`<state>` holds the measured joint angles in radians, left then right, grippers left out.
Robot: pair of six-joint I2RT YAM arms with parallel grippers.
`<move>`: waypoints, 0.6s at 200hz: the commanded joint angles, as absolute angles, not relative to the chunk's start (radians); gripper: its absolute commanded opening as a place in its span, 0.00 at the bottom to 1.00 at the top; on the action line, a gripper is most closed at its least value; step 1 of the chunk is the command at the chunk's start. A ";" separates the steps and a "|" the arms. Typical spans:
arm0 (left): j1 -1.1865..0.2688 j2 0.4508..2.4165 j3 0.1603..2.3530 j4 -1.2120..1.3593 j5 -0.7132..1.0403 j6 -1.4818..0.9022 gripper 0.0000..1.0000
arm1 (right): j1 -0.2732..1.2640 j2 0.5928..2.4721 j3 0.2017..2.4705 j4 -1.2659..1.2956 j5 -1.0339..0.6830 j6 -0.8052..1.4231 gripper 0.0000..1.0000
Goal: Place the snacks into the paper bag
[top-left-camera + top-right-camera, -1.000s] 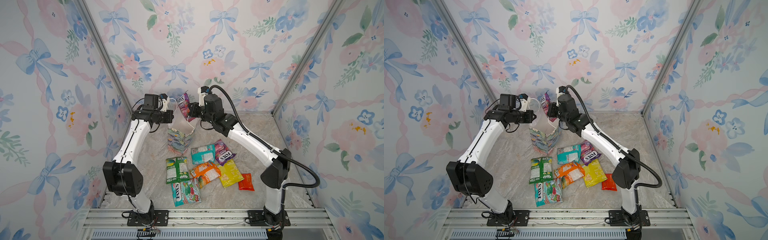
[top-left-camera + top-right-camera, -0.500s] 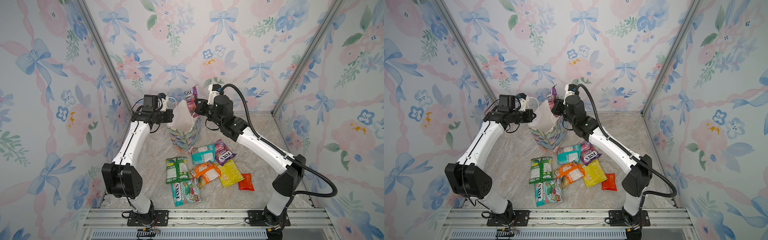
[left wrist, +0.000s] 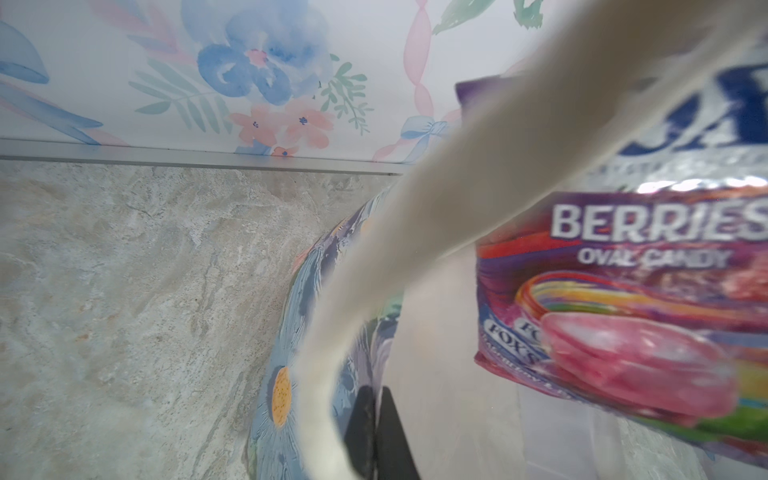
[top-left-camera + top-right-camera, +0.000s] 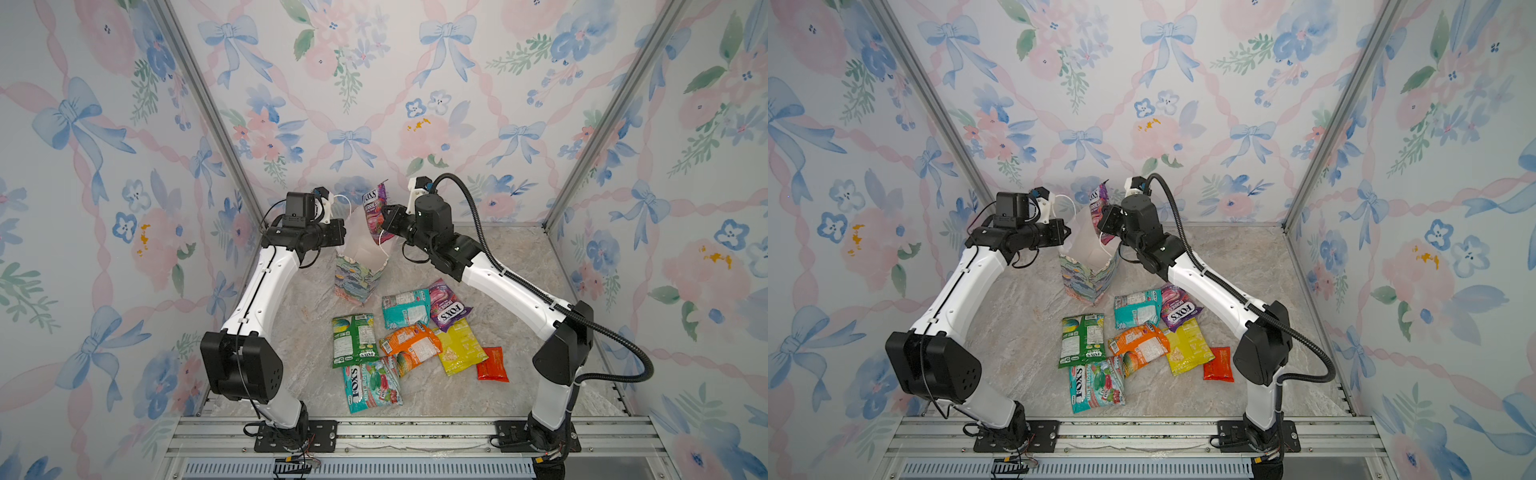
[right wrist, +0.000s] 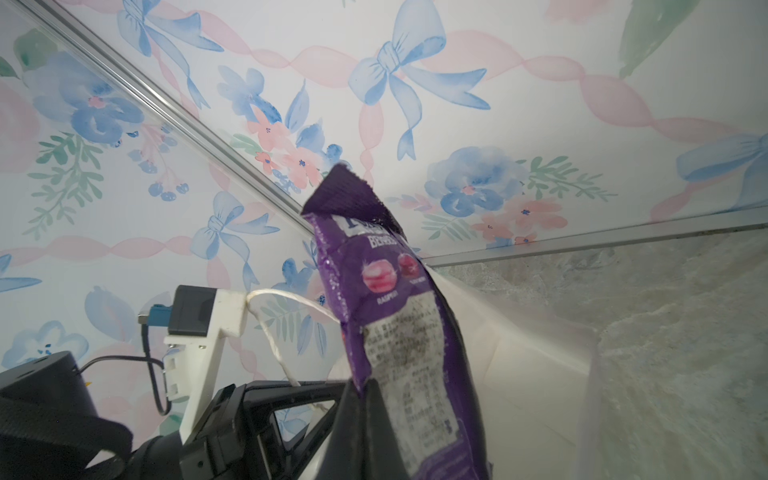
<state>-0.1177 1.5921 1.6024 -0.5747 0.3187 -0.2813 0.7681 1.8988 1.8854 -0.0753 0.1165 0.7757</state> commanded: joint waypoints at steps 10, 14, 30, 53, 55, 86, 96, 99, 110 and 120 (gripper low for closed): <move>-0.126 1.534 1.573 -0.505 0.292 -0.325 0.00 | 0.785 1.950 1.985 -0.073 0.089 0.823 0.00; -0.127 1.532 1.567 -0.499 0.292 -0.329 0.00 | 0.786 1.957 1.996 -0.076 0.086 0.826 0.00; -0.129 1.525 1.553 -0.483 0.292 -0.339 0.00 | 0.788 1.975 2.020 -0.091 0.085 0.844 0.00; -0.131 1.520 1.537 -0.469 0.281 -0.347 0.00 | 0.791 1.979 2.018 -0.089 0.090 0.862 0.00; -0.133 1.521 1.535 -0.467 0.280 -0.348 0.00 | 0.791 1.978 2.018 -0.089 0.090 0.862 0.00; -0.132 1.524 1.526 -0.449 0.277 -0.363 0.00 | 0.791 1.954 2.014 -0.085 0.105 0.829 0.00; -0.133 1.523 1.521 -0.445 0.276 -0.372 0.00 | 0.791 1.943 2.015 -0.084 0.113 0.810 0.00; -0.133 1.522 1.519 -0.439 0.275 -0.376 0.00 | 0.791 1.941 2.016 -0.083 0.114 0.806 0.00; -0.135 1.517 1.504 -0.424 0.274 -0.390 0.00 | 0.790 1.929 2.021 -0.084 0.122 0.783 0.00; -0.135 1.513 1.488 -0.405 0.274 -0.404 0.00 | 0.791 1.925 2.031 -0.089 0.129 0.765 0.00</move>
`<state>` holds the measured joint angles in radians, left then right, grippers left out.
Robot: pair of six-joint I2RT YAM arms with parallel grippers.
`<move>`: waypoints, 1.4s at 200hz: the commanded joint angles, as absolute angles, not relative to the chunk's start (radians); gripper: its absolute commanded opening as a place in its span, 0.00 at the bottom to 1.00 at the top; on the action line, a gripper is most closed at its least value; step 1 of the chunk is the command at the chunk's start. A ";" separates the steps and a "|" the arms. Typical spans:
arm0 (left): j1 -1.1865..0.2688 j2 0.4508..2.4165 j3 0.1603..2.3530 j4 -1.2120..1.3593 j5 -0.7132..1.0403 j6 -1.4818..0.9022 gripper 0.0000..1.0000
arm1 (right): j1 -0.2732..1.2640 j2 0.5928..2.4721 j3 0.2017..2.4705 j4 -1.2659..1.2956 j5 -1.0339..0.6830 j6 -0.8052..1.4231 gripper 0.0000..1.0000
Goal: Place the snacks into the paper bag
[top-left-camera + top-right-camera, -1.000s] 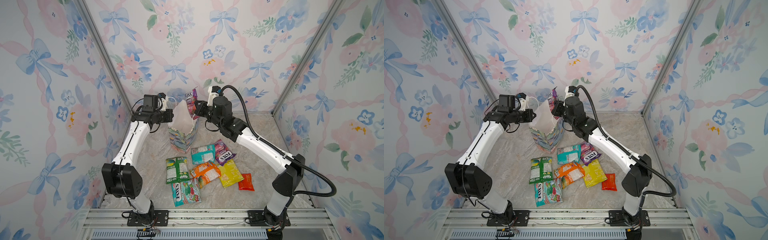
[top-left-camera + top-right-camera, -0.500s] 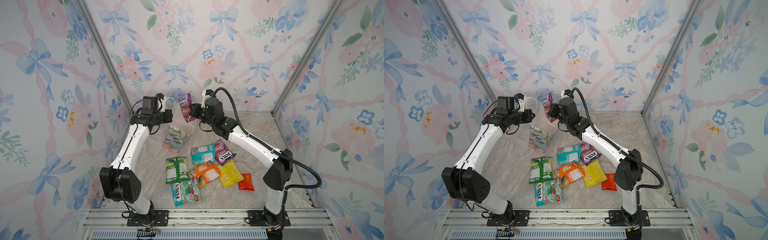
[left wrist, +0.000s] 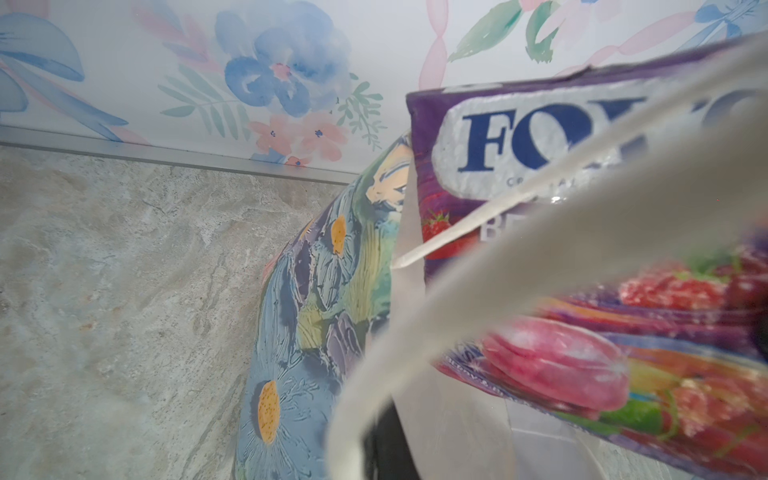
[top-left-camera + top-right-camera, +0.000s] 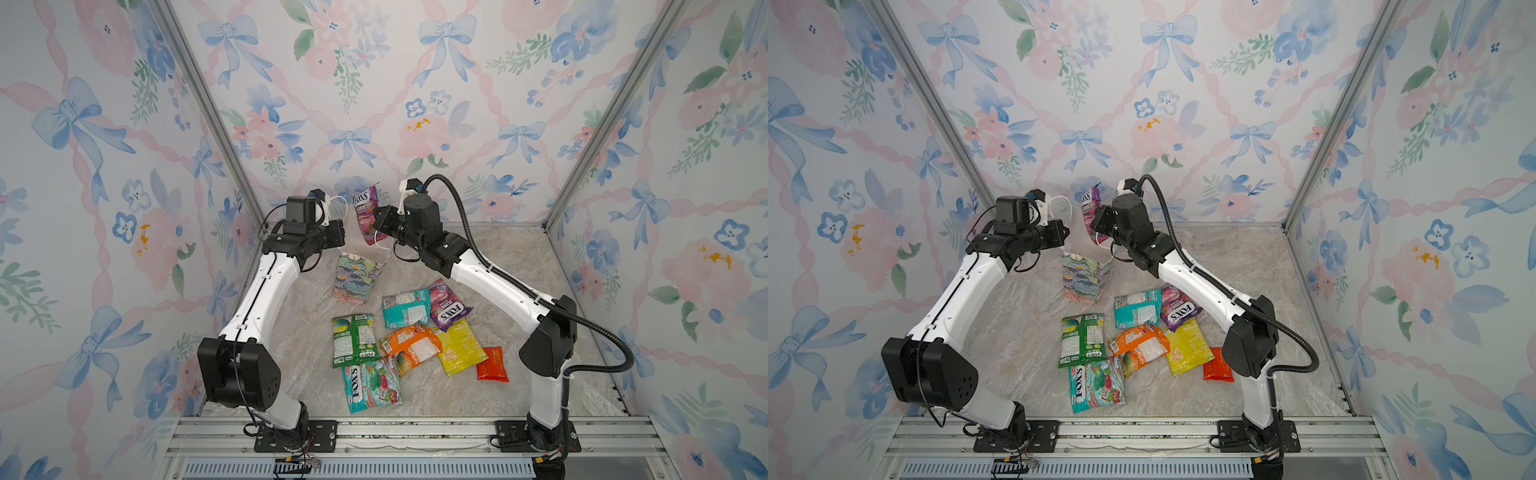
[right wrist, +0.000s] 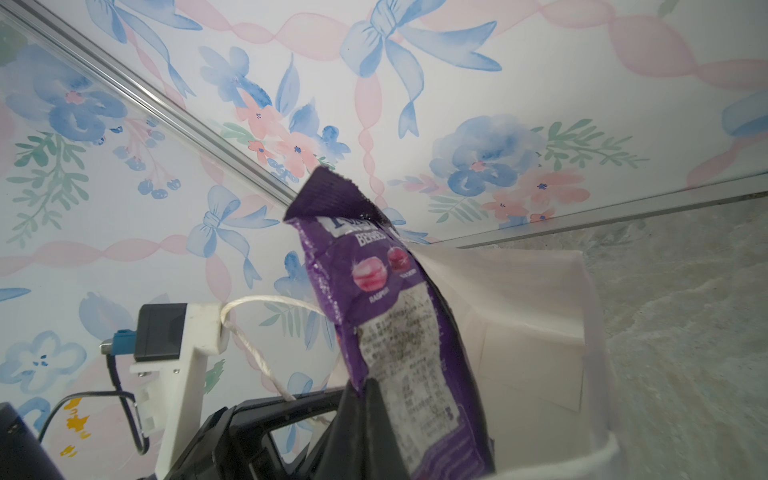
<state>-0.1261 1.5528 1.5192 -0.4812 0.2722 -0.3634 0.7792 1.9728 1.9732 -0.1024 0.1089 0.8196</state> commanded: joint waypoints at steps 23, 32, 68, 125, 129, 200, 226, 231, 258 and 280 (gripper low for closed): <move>-0.135 1.502 1.457 -0.373 0.271 -0.436 0.00 | 0.787 1.940 2.093 -0.122 0.135 0.736 0.00; -0.134 1.496 1.441 -0.353 0.280 -0.449 0.00 | 0.784 1.954 2.129 -0.141 0.127 0.725 0.00; -0.135 1.488 1.404 -0.315 0.295 -0.490 0.00 | 0.769 2.013 2.259 -0.221 0.098 0.700 0.00; -0.136 1.493 1.386 -0.299 0.328 -0.532 0.00 | 0.749 2.189 2.606 -0.395 0.044 0.665 0.00; -0.137 1.489 1.383 -0.298 0.324 -0.535 0.00 | 0.747 2.194 2.611 -0.396 0.036 0.668 0.00; -0.138 1.470 1.358 -0.298 0.296 -0.549 0.00 | 0.718 2.184 2.514 -0.363 -0.123 0.740 0.00; -0.141 1.452 1.347 -0.293 0.259 -0.558 0.00 | 0.718 2.159 2.483 -0.380 -0.131 0.745 0.00; -0.143 1.446 1.343 -0.290 0.255 -0.560 0.00 | 0.717 2.153 2.474 -0.382 -0.130 0.744 0.00; -0.144 1.420 1.321 -0.277 0.213 -0.568 0.00 | 0.716 2.108 2.402 -0.387 -0.121 0.729 0.00; -0.144 1.401 1.298 -0.256 0.197 -0.579 0.00 | 0.716 2.056 2.310 -0.352 -0.105 0.722 0.00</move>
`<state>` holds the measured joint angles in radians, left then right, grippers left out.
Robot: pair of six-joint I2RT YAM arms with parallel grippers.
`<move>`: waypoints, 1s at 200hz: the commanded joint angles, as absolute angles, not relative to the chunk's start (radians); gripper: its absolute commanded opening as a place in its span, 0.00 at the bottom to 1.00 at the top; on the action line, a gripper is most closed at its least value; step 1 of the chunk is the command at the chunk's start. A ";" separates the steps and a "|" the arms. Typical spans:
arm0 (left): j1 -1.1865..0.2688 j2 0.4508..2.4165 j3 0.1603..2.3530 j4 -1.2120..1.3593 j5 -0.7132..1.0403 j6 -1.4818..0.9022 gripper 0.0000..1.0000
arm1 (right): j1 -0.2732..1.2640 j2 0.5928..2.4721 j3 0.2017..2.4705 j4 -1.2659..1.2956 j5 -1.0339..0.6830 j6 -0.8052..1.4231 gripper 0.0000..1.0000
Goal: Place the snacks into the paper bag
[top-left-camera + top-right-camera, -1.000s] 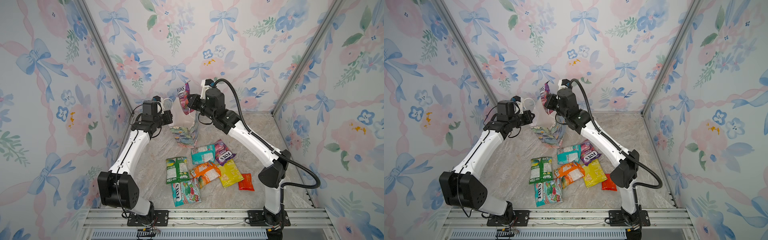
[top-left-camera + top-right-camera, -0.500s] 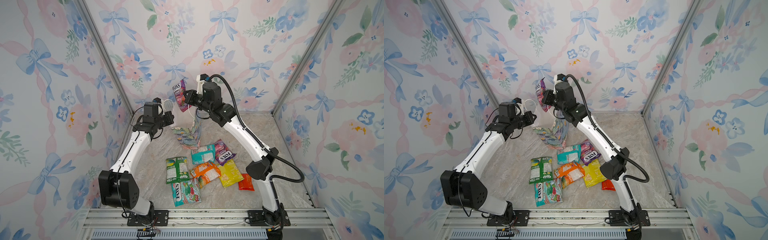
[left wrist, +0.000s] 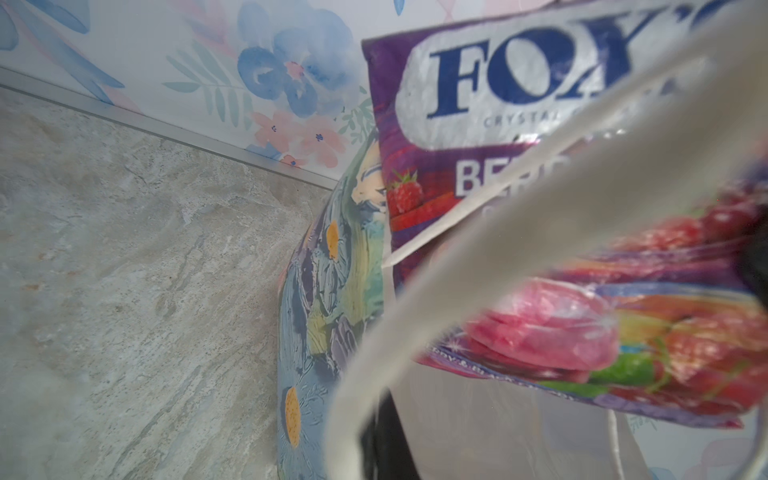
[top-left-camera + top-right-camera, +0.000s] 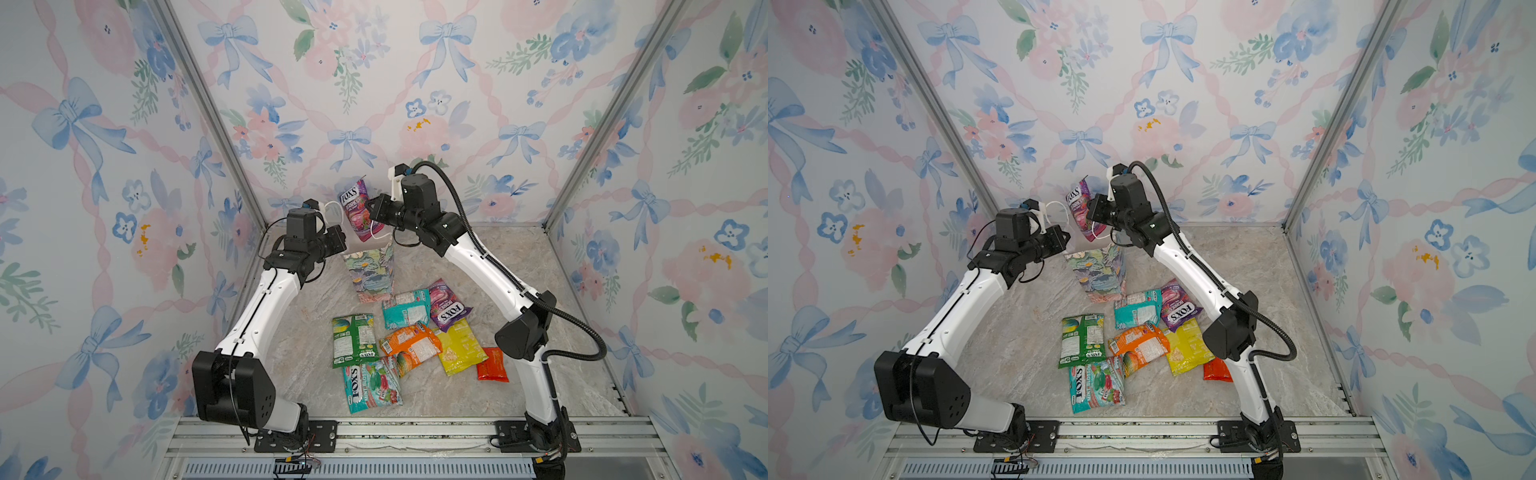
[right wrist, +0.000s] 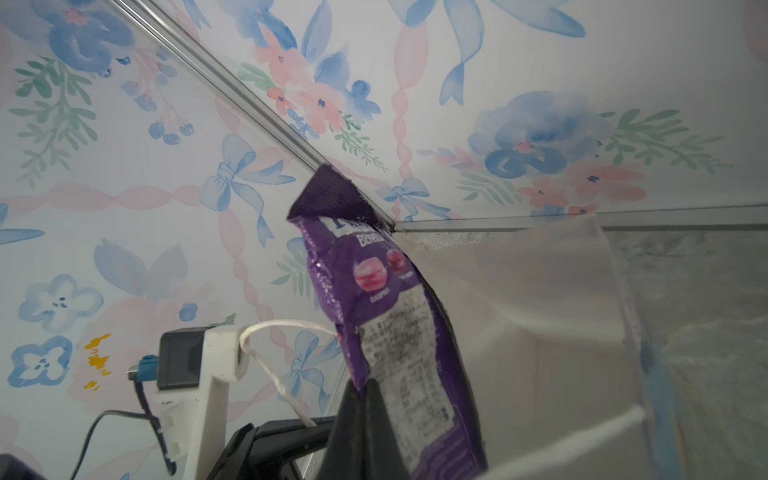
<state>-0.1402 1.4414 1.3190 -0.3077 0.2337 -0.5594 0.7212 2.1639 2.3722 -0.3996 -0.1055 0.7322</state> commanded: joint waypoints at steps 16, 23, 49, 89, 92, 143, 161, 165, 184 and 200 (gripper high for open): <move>-0.144 1.394 1.289 -0.250 0.195 -0.591 0.00 | 0.714 2.023 2.251 -0.327 -0.091 0.714 0.00; -0.144 1.391 1.285 -0.247 0.195 -0.596 0.00 | 0.712 2.015 2.232 -0.323 -0.088 0.714 0.00; -0.143 1.380 1.272 -0.236 0.191 -0.601 0.00 | 0.703 2.006 2.198 -0.313 -0.095 0.728 0.00; -0.144 1.369 1.262 -0.229 0.182 -0.605 0.00 | 0.702 2.017 2.181 -0.312 -0.094 0.739 0.00; -0.144 1.370 1.263 -0.228 0.182 -0.606 0.00 | 0.702 2.018 2.181 -0.312 -0.094 0.739 0.00; -0.144 1.367 1.252 -0.220 0.179 -0.606 0.00 | 0.700 2.044 2.175 -0.298 -0.104 0.780 0.00; -0.144 1.368 1.250 -0.220 0.177 -0.605 0.00 | 0.699 2.031 2.157 -0.285 -0.100 0.778 0.00; -0.144 1.369 1.250 -0.221 0.178 -0.604 0.00 | 0.699 2.026 2.153 -0.281 -0.099 0.777 0.00; -0.144 1.372 1.249 -0.221 0.175 -0.603 0.00 | 0.697 1.996 2.117 -0.245 -0.091 0.779 0.00; -0.144 1.377 1.250 -0.221 0.172 -0.603 0.00 | 0.697 1.979 2.098 -0.216 -0.090 0.779 0.00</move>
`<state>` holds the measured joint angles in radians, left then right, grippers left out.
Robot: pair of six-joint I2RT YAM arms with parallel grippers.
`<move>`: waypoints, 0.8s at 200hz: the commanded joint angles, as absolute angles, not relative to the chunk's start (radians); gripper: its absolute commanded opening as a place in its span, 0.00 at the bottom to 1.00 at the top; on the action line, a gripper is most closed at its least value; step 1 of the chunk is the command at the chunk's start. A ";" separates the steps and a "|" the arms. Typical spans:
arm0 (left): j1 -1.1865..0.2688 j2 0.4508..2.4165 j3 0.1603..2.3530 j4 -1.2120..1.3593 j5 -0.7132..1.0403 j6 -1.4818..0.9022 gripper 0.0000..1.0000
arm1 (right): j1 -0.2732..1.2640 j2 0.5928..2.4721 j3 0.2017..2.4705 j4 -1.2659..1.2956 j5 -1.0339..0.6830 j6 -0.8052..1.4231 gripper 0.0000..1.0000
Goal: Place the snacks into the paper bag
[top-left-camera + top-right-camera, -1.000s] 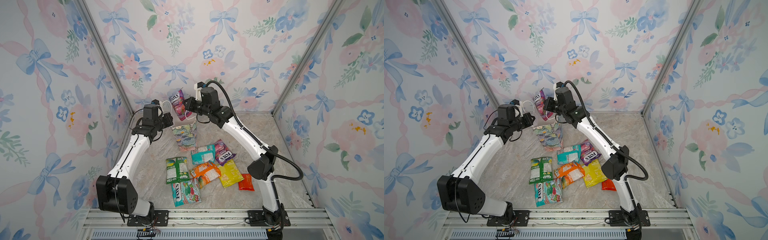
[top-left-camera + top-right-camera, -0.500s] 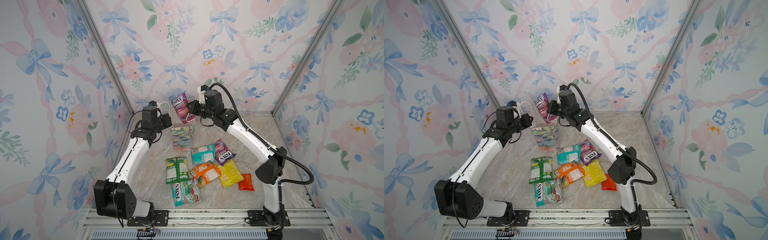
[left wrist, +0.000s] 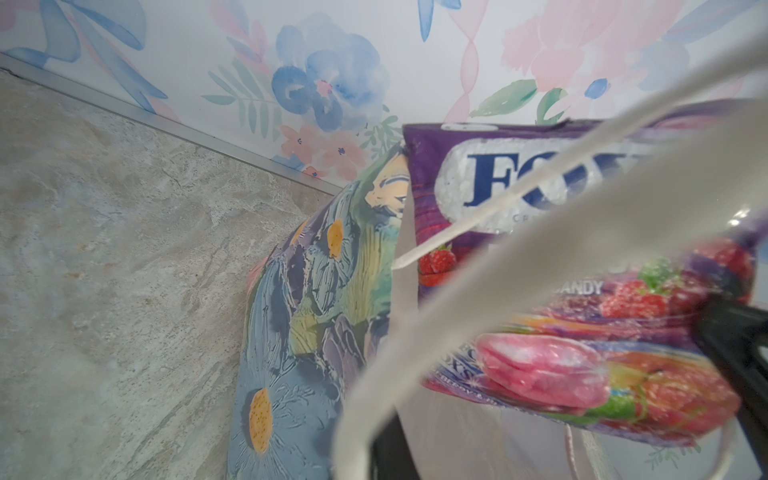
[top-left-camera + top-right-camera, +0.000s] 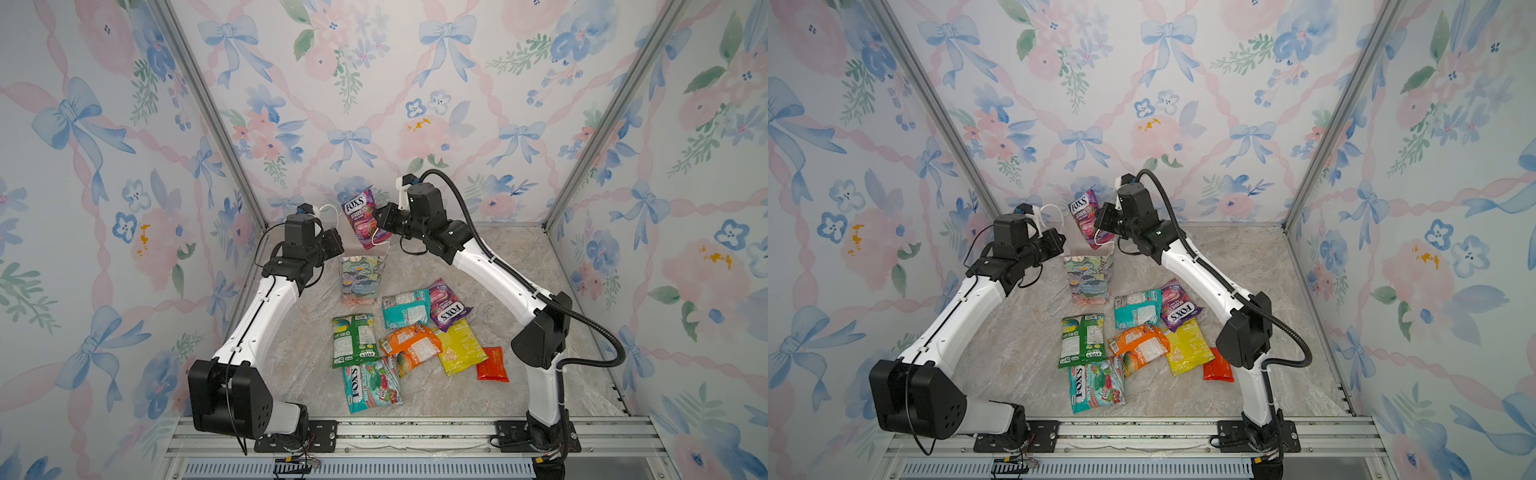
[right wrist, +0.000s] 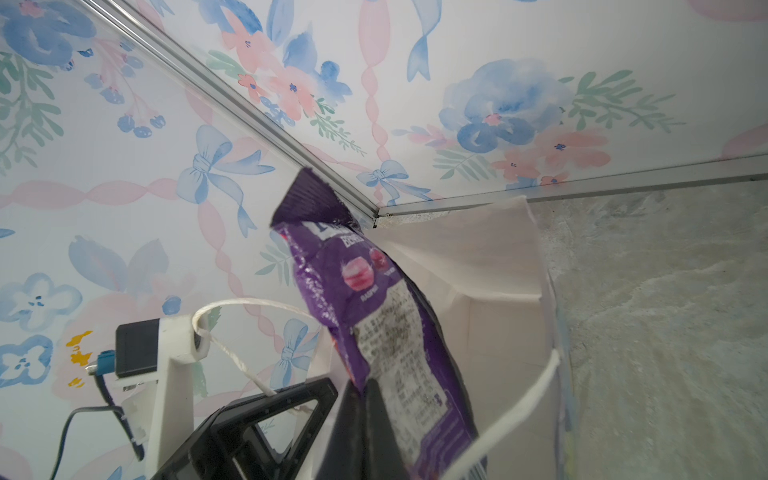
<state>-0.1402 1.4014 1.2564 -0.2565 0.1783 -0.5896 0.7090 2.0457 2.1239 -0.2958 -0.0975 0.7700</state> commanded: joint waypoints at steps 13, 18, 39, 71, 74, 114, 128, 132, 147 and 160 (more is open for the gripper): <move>-0.144 1.381 1.250 -0.219 0.172 -0.603 0.00 | 0.694 1.980 2.103 -0.205 -0.111 0.782 0.00; -0.144 1.383 1.250 -0.220 0.172 -0.604 0.00 | 0.695 1.980 2.108 -0.204 -0.118 0.783 0.00; -0.144 1.387 1.249 -0.221 0.171 -0.604 0.00 | 0.695 1.975 2.109 -0.197 -0.132 0.783 0.00; -0.144 1.391 1.246 -0.221 0.170 -0.605 0.00 | 0.695 1.950 2.074 -0.152 -0.148 0.782 0.00; -0.144 1.390 1.246 -0.221 0.170 -0.604 0.00 | 0.695 1.948 2.072 -0.147 -0.149 0.781 0.00; -0.144 1.385 1.244 -0.220 0.170 -0.606 0.00 | 0.693 1.931 2.051 -0.149 -0.158 0.769 0.00; -0.144 1.385 1.241 -0.221 0.168 -0.608 0.00 | 0.696 1.918 2.030 -0.138 -0.158 0.778 0.00; -0.144 1.384 1.242 -0.221 0.167 -0.608 0.00 | 0.697 1.915 2.024 -0.135 -0.154 0.780 0.00; -0.144 1.384 1.240 -0.219 0.168 -0.608 0.00 | 0.701 1.905 2.007 -0.128 -0.155 0.778 0.00; -0.143 1.385 1.238 -0.221 0.167 -0.608 0.00 | 0.706 1.897 1.992 -0.120 -0.155 0.779 0.00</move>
